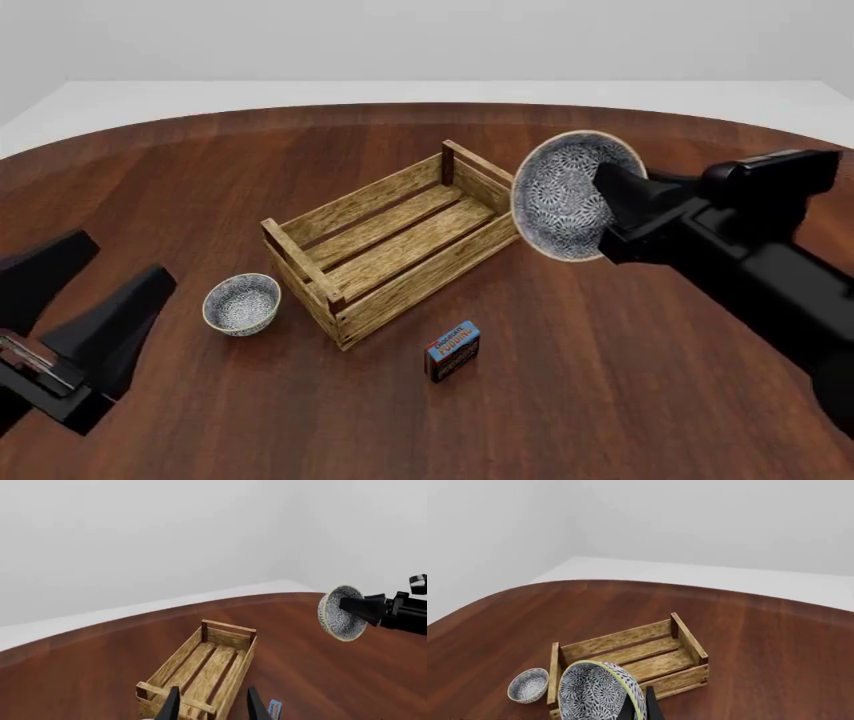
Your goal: Stack the right bowl on the left bowl and place them in the tray.
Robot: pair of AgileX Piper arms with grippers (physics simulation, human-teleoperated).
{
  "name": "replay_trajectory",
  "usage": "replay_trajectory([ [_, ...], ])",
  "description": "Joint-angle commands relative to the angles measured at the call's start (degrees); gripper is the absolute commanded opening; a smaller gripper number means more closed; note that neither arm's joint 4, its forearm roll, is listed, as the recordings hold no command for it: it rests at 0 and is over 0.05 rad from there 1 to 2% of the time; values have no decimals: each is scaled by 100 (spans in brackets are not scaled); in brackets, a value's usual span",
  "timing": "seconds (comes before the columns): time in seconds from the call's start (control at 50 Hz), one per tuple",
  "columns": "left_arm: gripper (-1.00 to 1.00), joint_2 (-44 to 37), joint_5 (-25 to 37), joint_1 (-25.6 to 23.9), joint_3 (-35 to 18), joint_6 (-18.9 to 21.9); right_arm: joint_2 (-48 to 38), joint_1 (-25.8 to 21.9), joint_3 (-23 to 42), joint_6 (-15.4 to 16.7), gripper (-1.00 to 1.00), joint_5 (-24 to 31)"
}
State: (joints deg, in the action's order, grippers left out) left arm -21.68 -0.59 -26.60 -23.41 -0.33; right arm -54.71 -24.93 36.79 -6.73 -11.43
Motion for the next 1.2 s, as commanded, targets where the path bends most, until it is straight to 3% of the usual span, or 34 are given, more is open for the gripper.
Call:
replay_trajectory([
  [0.02,100,-862,-445,-605,-419,9,-234,2,88,35,-100,-78],
  [0.28,100,-1725,-851,-1062,-772,-17,-443,-62,102,-8,-100,-185],
  [0.6,100,-2442,-1229,-1260,-1068,-127,-589,-181,89,-5,-100,-243],
  [1.2,100,-3316,-1760,-1530,-1181,-197,-893,-906,22,-109,-100,-414],
])
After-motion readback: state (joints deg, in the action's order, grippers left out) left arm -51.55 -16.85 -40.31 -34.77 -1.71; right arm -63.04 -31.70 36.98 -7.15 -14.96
